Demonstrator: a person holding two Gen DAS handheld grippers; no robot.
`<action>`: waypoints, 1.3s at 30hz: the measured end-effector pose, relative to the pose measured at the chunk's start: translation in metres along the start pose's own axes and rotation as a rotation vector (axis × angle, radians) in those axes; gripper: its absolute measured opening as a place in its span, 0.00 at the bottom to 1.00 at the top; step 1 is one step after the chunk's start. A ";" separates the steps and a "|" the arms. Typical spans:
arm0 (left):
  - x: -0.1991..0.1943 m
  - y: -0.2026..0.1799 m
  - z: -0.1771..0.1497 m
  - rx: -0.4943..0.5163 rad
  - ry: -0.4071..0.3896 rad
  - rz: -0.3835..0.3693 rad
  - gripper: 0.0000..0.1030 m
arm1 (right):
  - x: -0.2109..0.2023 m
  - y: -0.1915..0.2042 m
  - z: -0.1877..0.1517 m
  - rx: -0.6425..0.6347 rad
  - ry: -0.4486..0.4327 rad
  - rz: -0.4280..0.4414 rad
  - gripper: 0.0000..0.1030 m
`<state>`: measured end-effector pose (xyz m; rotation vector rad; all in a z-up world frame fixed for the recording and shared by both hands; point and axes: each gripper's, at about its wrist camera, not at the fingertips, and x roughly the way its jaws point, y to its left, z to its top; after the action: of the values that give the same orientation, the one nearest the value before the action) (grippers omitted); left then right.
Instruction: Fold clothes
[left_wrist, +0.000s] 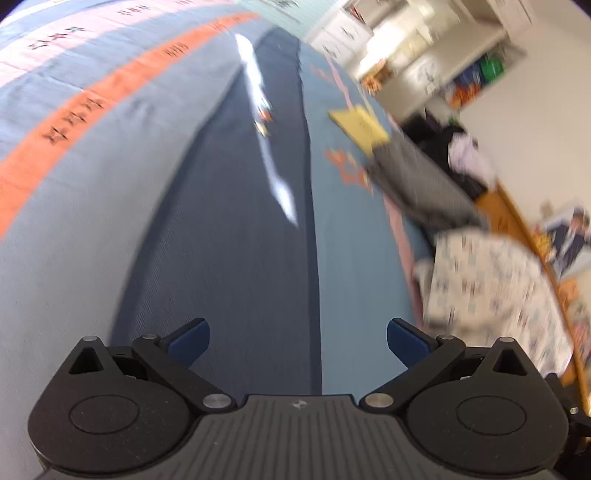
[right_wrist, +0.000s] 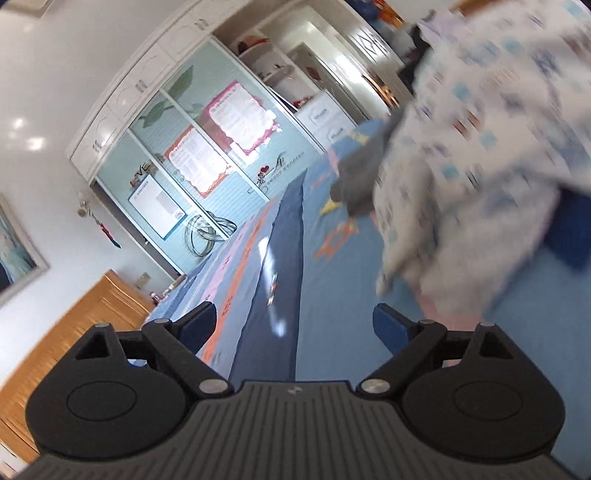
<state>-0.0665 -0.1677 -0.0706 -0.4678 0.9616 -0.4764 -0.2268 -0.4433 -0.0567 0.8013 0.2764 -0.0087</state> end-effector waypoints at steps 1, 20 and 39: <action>0.003 -0.004 -0.006 0.022 0.017 0.004 0.99 | -0.012 -0.006 -0.003 0.027 -0.027 -0.003 0.89; 0.011 -0.013 -0.026 0.060 0.076 0.021 0.99 | -0.105 -0.245 0.126 0.327 -0.957 -0.070 1.00; 0.016 -0.009 -0.018 0.106 0.025 0.004 0.99 | -0.036 -0.282 0.192 0.497 -0.720 -0.129 0.99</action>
<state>-0.0760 -0.1874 -0.0845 -0.3650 0.9559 -0.5284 -0.2467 -0.7801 -0.1205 1.2134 -0.3743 -0.4937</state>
